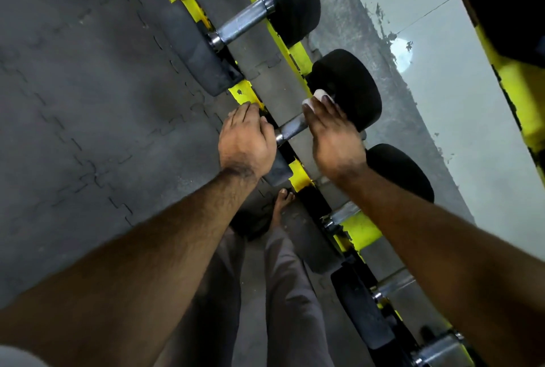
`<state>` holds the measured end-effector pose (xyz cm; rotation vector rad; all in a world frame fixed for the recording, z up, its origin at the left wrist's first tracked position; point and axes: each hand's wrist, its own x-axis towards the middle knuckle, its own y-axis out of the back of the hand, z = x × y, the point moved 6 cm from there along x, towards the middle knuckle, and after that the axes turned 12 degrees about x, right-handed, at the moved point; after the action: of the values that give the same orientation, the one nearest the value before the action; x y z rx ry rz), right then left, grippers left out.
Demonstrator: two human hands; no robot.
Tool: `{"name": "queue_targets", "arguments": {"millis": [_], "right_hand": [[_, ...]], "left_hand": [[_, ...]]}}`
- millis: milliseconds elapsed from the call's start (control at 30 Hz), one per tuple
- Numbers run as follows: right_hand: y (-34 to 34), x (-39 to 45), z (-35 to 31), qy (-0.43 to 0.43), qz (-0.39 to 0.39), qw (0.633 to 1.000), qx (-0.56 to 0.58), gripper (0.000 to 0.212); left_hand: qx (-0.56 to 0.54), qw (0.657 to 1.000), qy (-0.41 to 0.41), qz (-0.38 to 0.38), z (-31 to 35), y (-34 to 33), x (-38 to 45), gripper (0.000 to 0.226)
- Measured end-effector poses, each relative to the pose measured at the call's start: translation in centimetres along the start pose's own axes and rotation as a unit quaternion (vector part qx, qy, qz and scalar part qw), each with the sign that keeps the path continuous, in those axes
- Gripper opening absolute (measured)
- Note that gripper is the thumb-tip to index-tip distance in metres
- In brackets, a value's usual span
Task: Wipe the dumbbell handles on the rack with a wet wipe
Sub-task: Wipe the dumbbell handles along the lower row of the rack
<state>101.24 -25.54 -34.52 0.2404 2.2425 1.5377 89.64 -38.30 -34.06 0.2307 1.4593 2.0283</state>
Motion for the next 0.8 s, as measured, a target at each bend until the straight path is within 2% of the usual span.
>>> {"name": "queue_targets", "arguments": {"millis": [67,167,200,267,333,467,567,633,733,800], "right_hand": [[-0.6,-0.4,-1.3,-0.030,-0.008,0.999,0.006,0.067],[-1.6,-1.3,-2.8,0.039,-0.045,0.998,-0.015,0.070],[-1.1,-0.9,-2.0,0.038,-0.035,0.998,-0.025,0.069],[-0.3,-0.4,0.0,-0.025,0.003,0.999,-0.020,0.068],[-0.8,-0.6,-0.7,-0.063,0.007,0.998,-0.004,0.067],[-1.5,-1.2,-1.6,0.046,-0.020,0.999,-0.001,0.065],[-0.8,-0.9,1.2,-0.028,0.026,0.999,0.019,0.066],[-1.9,-1.3,-0.5,-0.065,0.031,0.997,0.034,0.069],[-2.6,-2.2,-2.2,0.006,0.020,0.999,0.043,0.068],[-2.0,-2.1,-0.4,0.005,0.022,1.000,0.020,0.069]], "left_hand": [[-0.009,1.000,0.001,0.002,0.1,0.1,-0.1,0.052],[-0.010,1.000,-0.001,-0.003,0.1,0.2,0.0,0.054],[-0.011,1.000,-0.002,-0.006,0.1,0.1,0.1,0.055],[-0.012,1.000,-0.001,0.000,0.0,0.0,0.1,0.053],[-0.012,1.000,-0.004,0.007,0.0,0.1,-0.1,0.052],[-0.011,1.000,-0.001,-0.006,0.1,0.0,0.1,0.054],[-0.022,1.000,-0.006,0.002,0.1,0.0,0.0,0.051],[-0.027,1.000,-0.007,0.009,0.1,0.1,0.0,0.049],[-0.025,1.000,-0.001,-0.004,0.1,0.0,0.1,0.049],[-0.025,1.000,-0.005,-0.004,0.1,0.0,0.1,0.049]]}}
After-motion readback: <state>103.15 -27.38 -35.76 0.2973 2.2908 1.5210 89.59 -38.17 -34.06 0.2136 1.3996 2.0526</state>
